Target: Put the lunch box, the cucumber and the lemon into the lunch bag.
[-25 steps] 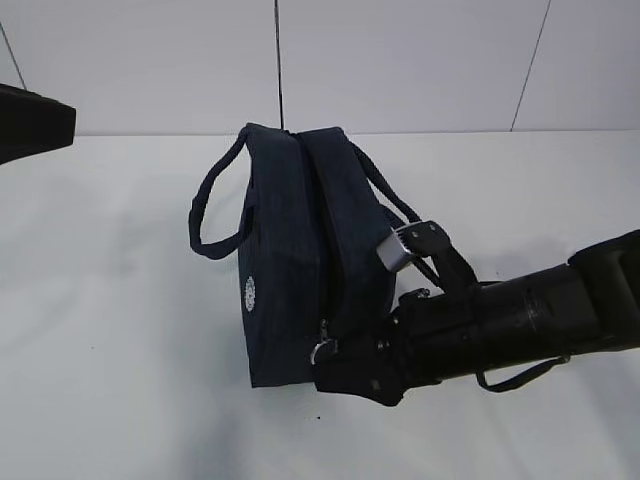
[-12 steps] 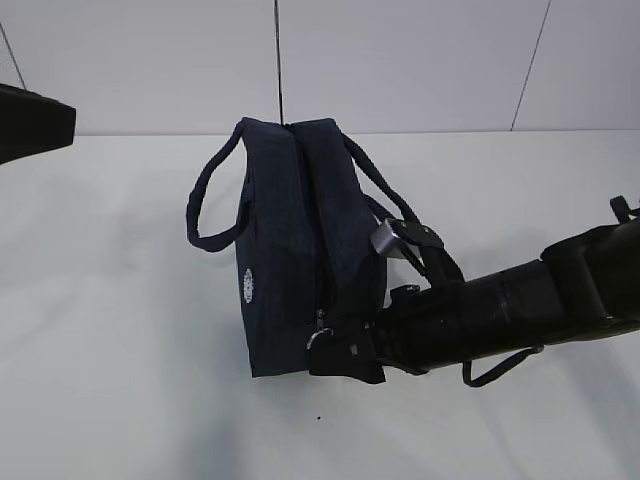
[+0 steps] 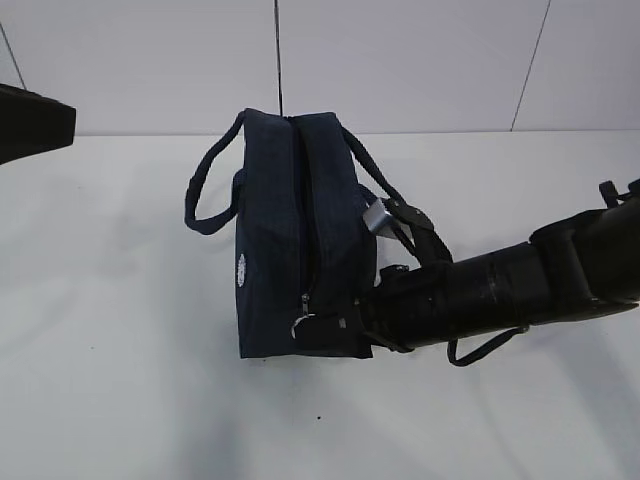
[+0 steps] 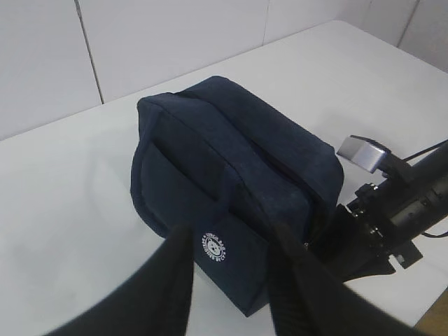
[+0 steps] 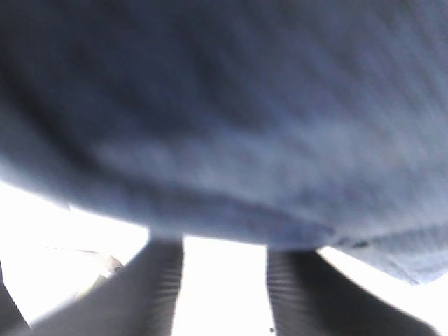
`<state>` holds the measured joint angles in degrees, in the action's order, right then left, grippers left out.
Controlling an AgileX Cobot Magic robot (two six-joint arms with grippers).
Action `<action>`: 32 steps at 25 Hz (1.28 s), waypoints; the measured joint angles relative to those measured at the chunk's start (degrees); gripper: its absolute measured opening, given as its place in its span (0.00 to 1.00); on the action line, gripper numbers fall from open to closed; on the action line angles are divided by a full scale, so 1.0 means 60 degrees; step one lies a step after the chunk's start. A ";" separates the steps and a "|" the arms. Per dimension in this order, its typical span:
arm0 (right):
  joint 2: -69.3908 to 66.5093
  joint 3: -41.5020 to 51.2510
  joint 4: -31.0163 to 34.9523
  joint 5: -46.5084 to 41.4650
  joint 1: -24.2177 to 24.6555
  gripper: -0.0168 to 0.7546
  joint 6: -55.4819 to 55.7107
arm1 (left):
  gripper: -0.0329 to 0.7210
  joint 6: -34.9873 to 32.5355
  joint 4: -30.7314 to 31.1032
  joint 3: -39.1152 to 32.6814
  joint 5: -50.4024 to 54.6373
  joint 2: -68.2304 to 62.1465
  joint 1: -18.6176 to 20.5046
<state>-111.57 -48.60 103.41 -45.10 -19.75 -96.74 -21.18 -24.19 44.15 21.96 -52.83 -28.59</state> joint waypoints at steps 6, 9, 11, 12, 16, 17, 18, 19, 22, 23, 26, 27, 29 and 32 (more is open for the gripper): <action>0.0000 -0.0146 0.0000 -0.0044 0.0000 0.39 0.0043 | 0.36 0.0000 0.0000 0.0000 0.0000 0.0000 0.0000; 0.0000 -0.0146 0.0000 -0.0044 0.0000 0.27 0.0043 | 0.36 0.0000 0.0000 0.0000 0.0000 0.0000 0.0000; 0.0000 -0.0146 0.0000 -0.0064 0.0000 0.24 0.0001 | 0.36 0.0000 0.0000 0.0000 0.0000 0.0000 0.0000; 0.0000 -0.0146 0.0000 -0.0112 0.0000 0.23 -0.0037 | 0.36 0.0000 0.0000 0.0000 0.0000 0.0000 0.0000; 0.0000 -0.0153 0.0000 -0.0201 0.0000 0.22 -0.0096 | 0.36 0.0000 0.0000 0.0000 0.0000 0.0000 0.0000; 0.0000 -0.0153 0.0000 -0.0201 0.0000 0.22 -0.0117 | 0.36 0.0000 0.0000 0.0000 0.0000 0.0000 0.0000; 0.0000 -0.0153 0.0000 -0.0201 0.0000 0.22 -0.0117 | 0.36 0.0000 0.0000 0.0000 0.0000 0.0000 0.0000; 0.0000 -0.0153 0.0000 -0.0201 0.0000 0.22 -0.0117 | 0.36 0.0000 0.0000 0.0000 0.0000 0.0000 0.0000; 0.0000 -0.0153 0.0000 -0.0219 0.0000 0.31 -0.0117 | 0.36 0.0000 0.0000 0.0000 -0.0015 0.0000 0.0000; 0.0000 -0.0153 0.0000 -0.0219 0.0000 0.36 -0.0095 | 0.36 0.0000 0.0000 0.0000 -0.0015 0.0000 0.0000; 0.0000 -0.0168 0.0000 -0.0257 0.0000 0.52 0.0203 | 0.36 0.0000 0.0000 0.0000 -0.0015 0.0000 0.0000; 0.0000 -0.0190 0.0000 -0.0265 0.0000 0.54 0.0392 | 0.36 0.0000 0.0000 0.0000 -0.0015 0.0000 0.0000; -0.0016 -0.0284 0.0000 -0.0265 0.0000 0.56 0.0749 | 0.36 0.0000 0.0000 0.0000 -0.0015 0.0000 0.0000; -0.0016 -0.0433 -0.0017 -0.0050 0.0000 0.57 0.1429 | 0.36 0.0000 0.0000 0.0000 -0.0015 0.0000 0.0000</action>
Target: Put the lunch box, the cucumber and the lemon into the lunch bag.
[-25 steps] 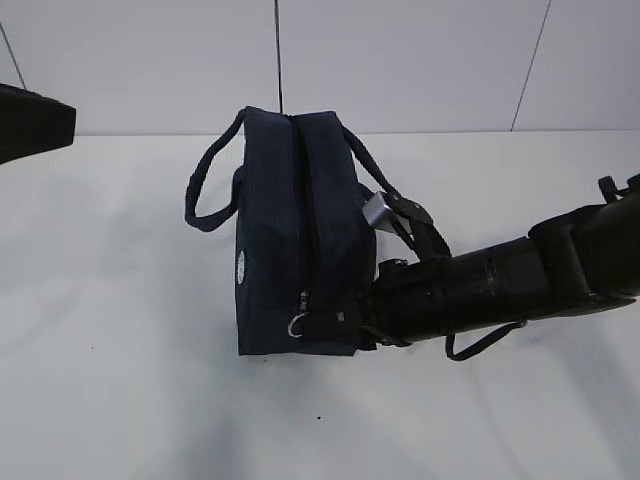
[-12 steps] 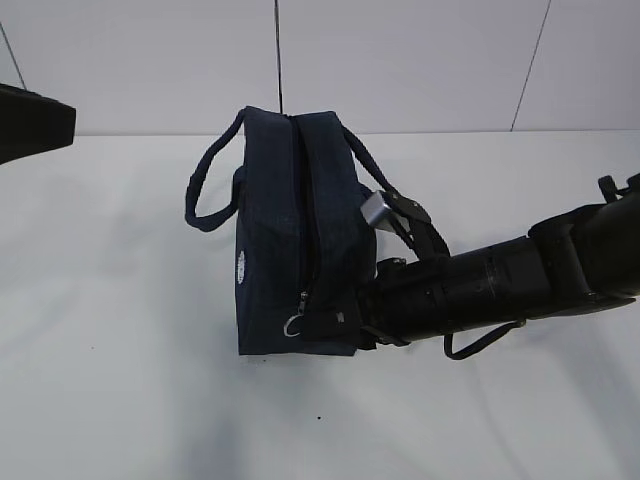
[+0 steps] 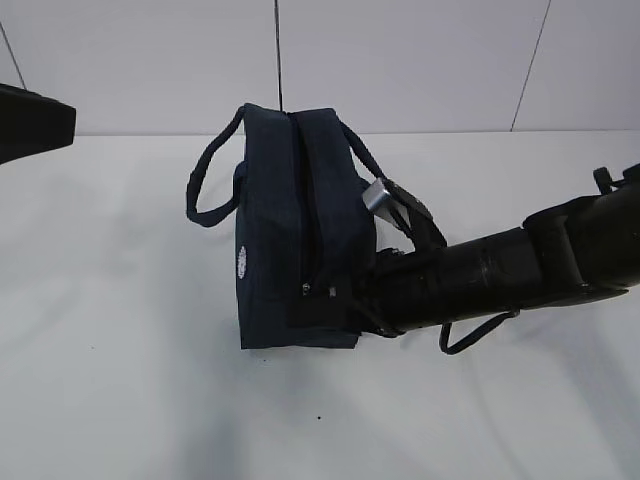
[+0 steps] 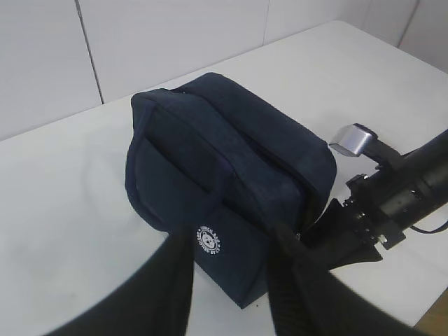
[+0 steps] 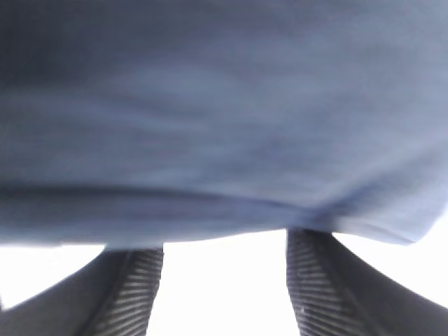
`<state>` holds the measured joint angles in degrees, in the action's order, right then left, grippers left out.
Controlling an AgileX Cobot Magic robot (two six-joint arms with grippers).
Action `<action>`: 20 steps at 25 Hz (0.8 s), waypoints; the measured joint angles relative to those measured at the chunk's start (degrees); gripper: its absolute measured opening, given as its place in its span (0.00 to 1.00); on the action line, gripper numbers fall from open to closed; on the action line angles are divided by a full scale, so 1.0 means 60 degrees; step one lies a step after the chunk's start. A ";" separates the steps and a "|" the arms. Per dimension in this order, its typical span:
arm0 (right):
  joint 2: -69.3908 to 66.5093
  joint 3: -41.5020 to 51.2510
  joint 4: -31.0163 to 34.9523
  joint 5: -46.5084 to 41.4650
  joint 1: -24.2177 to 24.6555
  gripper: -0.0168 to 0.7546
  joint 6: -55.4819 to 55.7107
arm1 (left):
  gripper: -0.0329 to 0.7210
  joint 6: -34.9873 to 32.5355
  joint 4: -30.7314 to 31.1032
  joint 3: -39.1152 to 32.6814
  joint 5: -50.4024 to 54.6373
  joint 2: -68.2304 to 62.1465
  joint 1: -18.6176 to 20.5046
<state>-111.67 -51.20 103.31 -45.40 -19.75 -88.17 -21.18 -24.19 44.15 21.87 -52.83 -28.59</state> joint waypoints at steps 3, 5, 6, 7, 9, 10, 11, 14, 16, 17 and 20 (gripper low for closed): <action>0.0000 -0.0021 0.0000 0.0504 0.0000 0.57 0.0426 | 0.36 0.0000 0.0000 0.0000 0.0000 0.0000 0.0000; 0.0000 -0.0021 0.0000 0.0720 0.0000 0.57 0.0582 | 0.36 0.0000 0.0000 0.0000 0.0000 0.0000 0.0000; 0.0000 -0.0021 0.0000 0.0819 0.0000 0.57 0.0697 | 0.36 0.0000 0.0000 0.0000 0.0000 0.0000 0.0000; 0.0000 -0.0021 0.0000 0.0955 0.0000 0.57 0.0779 | 0.36 0.0000 0.0000 0.0000 0.0000 0.0000 0.0000; 0.0000 -0.0038 0.0000 0.1094 0.0000 0.57 0.0867 | 0.36 0.0000 0.0000 0.0000 0.0000 0.0000 0.0000; 0.0000 -0.0058 0.0000 0.1094 0.0000 0.57 0.0886 | 0.36 0.0000 0.0000 0.0000 0.0000 0.0000 0.0000; 0.0000 -0.0095 0.0000 0.1094 0.0000 0.57 0.0903 | 0.36 0.0000 0.0000 0.0000 0.0000 0.0000 0.0000; 0.0000 -0.0184 0.0000 0.1076 0.0000 0.57 0.0981 | 0.36 0.0000 0.0000 0.0000 0.0000 0.0000 0.0000; 0.0000 -0.0270 0.0000 0.1132 0.0000 0.57 0.1080 | 0.36 0.0000 0.0000 0.0000 0.0000 0.0000 0.0000; -0.0021 -0.0336 0.0000 0.1191 0.0000 0.57 0.1124 | 0.36 0.0000 0.0000 0.0000 0.0000 0.0000 0.0000; -0.0099 -0.0476 0.0018 0.1467 0.0000 0.54 0.1185 | 0.36 0.0000 0.0000 0.0000 0.0000 0.0000 0.0000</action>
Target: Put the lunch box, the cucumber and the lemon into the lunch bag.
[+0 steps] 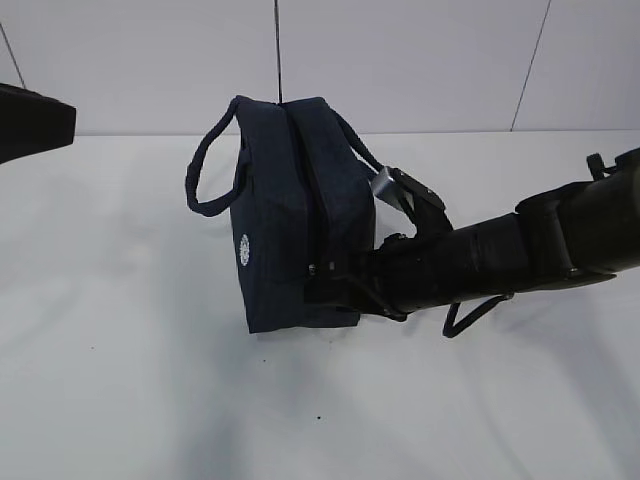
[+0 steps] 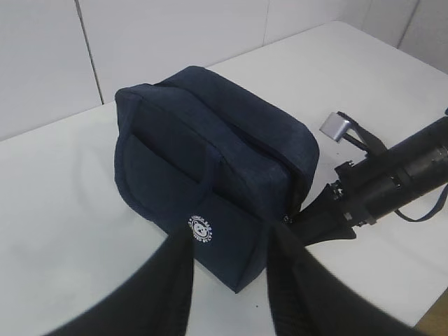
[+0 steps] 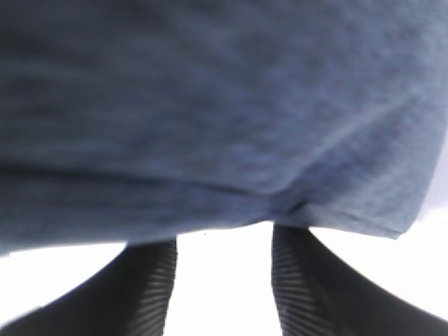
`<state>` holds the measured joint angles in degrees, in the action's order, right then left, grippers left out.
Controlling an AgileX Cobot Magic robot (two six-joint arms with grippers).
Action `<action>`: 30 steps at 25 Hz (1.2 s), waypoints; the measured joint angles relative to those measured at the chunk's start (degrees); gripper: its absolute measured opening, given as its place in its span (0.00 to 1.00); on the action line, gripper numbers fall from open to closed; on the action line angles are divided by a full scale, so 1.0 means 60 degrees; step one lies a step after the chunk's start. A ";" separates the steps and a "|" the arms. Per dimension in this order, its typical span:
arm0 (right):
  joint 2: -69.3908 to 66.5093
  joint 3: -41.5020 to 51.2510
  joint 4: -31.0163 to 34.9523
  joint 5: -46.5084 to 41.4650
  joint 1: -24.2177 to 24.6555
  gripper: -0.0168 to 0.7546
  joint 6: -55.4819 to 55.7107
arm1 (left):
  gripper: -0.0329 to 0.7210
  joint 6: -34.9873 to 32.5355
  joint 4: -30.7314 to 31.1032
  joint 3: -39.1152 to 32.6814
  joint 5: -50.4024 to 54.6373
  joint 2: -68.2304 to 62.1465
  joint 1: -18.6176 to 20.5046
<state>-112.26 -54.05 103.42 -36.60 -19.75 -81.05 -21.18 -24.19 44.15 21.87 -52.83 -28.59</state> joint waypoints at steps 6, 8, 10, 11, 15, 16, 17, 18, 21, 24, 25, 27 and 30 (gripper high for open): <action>-0.0325 -0.0253 0.0000 0.0084 0.0000 0.47 0.0163 | 0.36 0.0000 -0.0018 0.0000 -0.0006 0.0000 0.0000; -0.0407 -0.0286 0.0000 0.0100 0.0000 0.43 0.0202 | 0.36 0.0000 -0.0034 0.0000 -0.0006 0.0000 0.0000; -0.0460 -0.0292 0.0000 0.0104 0.0000 0.39 0.0202 | 0.36 0.0000 -0.0034 0.0000 -0.0006 0.0000 0.0000; -0.0460 -0.0308 0.0000 0.0118 0.0000 0.37 0.0202 | 0.36 0.0000 -0.0034 0.0000 -0.0006 0.0000 0.0000; -0.0460 -0.0308 0.0000 0.0118 0.0000 0.27 0.0166 | 0.36 0.0000 -0.0034 0.0000 -0.0006 0.0000 0.0000; -0.0460 -0.0308 0.0000 0.0037 0.0000 0.26 0.0066 | 0.36 0.0000 -0.0034 0.0000 -0.0006 0.0000 0.0000; -0.0460 -0.0308 0.0000 -0.0065 0.0000 0.26 -0.0070 | 0.36 0.0000 -0.0034 0.0000 -0.0006 0.0000 0.0000; -0.0460 -0.0308 0.0000 -0.0200 0.0000 0.25 -0.0168 | 0.36 0.0000 -0.0034 0.0000 -0.0006 0.0000 0.0000; -0.0460 -0.0308 0.0000 -0.0382 0.0000 0.25 -0.0382 | 0.36 0.0000 -0.0034 0.0000 -0.0006 0.0000 0.0000; -0.0460 -0.0308 0.0000 -0.0401 0.0000 0.25 -0.0794 | 0.36 0.0000 -0.0034 0.0000 -0.0006 0.0000 0.0000; -0.0460 -0.0308 0.0000 -0.0401 0.0000 0.25 -0.0954 | 0.36 0.0000 -0.0034 0.0000 -0.0006 0.0000 0.0000; -0.0460 -0.0308 0.0000 -0.0480 0.0000 0.25 -0.1263 | 0.36 0.0000 -0.0034 0.0000 -0.0006 0.0000 0.0000; -0.0460 -0.0308 0.0000 -0.0770 0.0000 0.25 -0.1844 | 0.36 0.0000 -0.0034 0.0000 -0.0006 0.0000 0.0000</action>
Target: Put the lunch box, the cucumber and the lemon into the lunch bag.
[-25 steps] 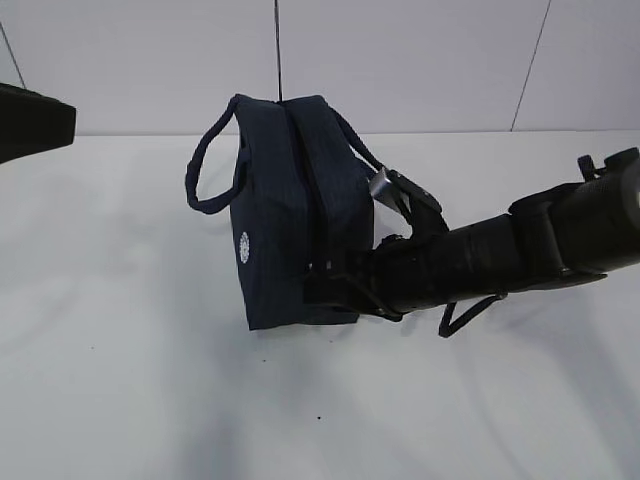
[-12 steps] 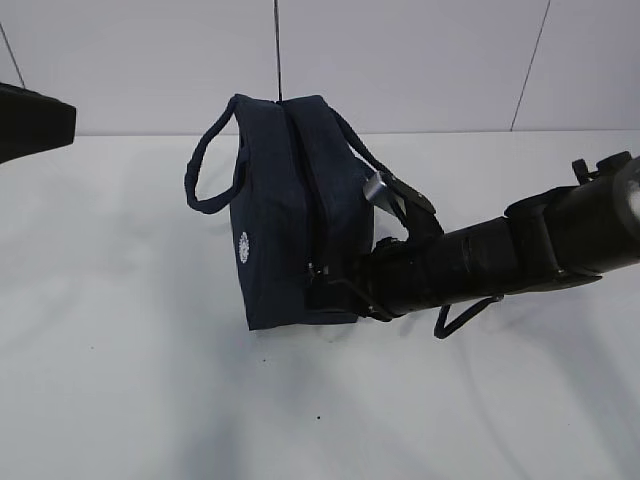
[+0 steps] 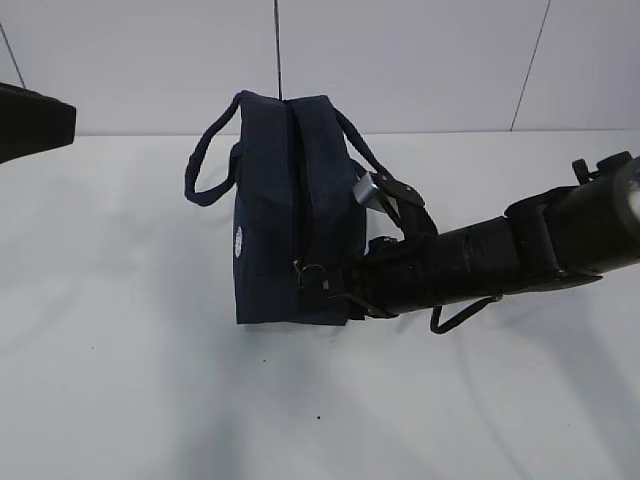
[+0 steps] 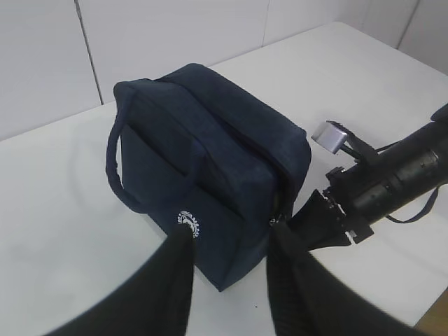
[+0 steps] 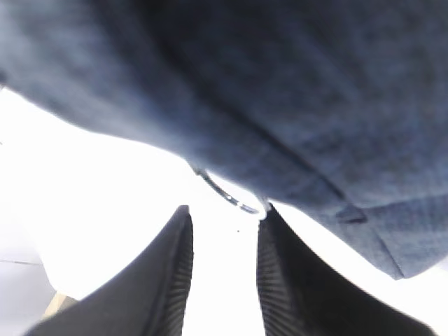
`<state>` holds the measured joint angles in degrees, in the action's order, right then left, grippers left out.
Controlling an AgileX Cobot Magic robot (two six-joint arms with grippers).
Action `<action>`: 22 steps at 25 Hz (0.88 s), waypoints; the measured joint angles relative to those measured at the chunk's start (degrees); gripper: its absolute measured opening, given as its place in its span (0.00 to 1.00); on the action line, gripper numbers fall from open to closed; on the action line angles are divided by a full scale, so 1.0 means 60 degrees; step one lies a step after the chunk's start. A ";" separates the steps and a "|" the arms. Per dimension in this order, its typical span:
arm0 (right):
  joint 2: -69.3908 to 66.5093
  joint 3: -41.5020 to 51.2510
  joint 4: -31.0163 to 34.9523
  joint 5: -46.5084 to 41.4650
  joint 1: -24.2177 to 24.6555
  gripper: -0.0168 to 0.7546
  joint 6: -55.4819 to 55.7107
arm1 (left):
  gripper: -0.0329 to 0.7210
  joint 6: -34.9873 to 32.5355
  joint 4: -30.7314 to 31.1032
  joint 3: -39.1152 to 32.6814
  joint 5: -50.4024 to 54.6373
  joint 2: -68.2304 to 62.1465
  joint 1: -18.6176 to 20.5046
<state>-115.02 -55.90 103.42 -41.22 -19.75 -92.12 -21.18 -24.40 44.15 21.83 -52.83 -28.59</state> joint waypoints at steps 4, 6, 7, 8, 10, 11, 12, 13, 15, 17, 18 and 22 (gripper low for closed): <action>0.0000 0.0000 0.0000 -0.0277 0.0000 0.29 -0.0666 | 0.36 0.0000 0.0000 0.0000 0.0000 0.0000 0.0000; 0.0000 0.0000 0.0000 -0.0327 0.0000 0.31 -0.0882 | 0.36 0.0000 0.0000 0.0000 0.0000 0.0000 0.0000; 0.0000 0.0000 0.0000 -0.0341 0.0000 0.32 -0.0936 | 0.36 0.0000 0.0000 0.0000 0.0000 0.0000 0.0000; 0.0000 0.0000 0.0000 -0.0383 0.0000 0.33 -0.1003 | 0.36 0.0000 0.0000 0.0000 0.0000 0.0000 0.0000; 0.0000 0.0000 0.0000 -0.0635 0.0000 0.33 -0.1105 | 0.36 0.0000 0.0000 0.0000 0.0000 0.0000 0.0000; 0.0000 0.0000 0.0000 -0.0794 0.0000 0.34 -0.1167 | 0.36 0.0000 0.0000 0.0000 0.0000 0.0000 0.0000; 0.0000 0.0000 0.0000 -0.0924 0.0000 0.34 -0.1245 | 0.36 0.0000 0.0000 0.0000 0.0000 0.0000 0.0000; 0.0000 0.0000 0.0000 -0.1037 0.0000 0.34 -0.1287 | 0.36 0.0000 0.0000 0.0000 0.0000 0.0000 0.0000; 0.0000 0.0000 0.0000 -0.1125 0.0000 0.34 -0.1366 | 0.36 0.0000 0.0000 0.0000 0.0000 0.0000 0.0000; 0.0000 0.0000 0.0000 -0.1253 0.0000 0.34 -0.1477 | 0.36 0.0000 0.0000 0.0000 0.0000 0.0000 0.0000; 0.0000 0.0000 0.0000 -0.1359 0.0000 0.34 -0.1558 | 0.36 0.0000 0.0000 0.0000 0.0000 0.0000 0.0000; 0.0000 0.0000 0.0000 -0.1636 0.0000 0.34 -0.1730 | 0.36 0.0000 0.0000 0.0000 0.0000 0.0000 0.0000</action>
<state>-115.02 -55.90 103.42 -51.04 -19.75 -102.50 -21.18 -24.40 44.15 21.83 -52.83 -28.59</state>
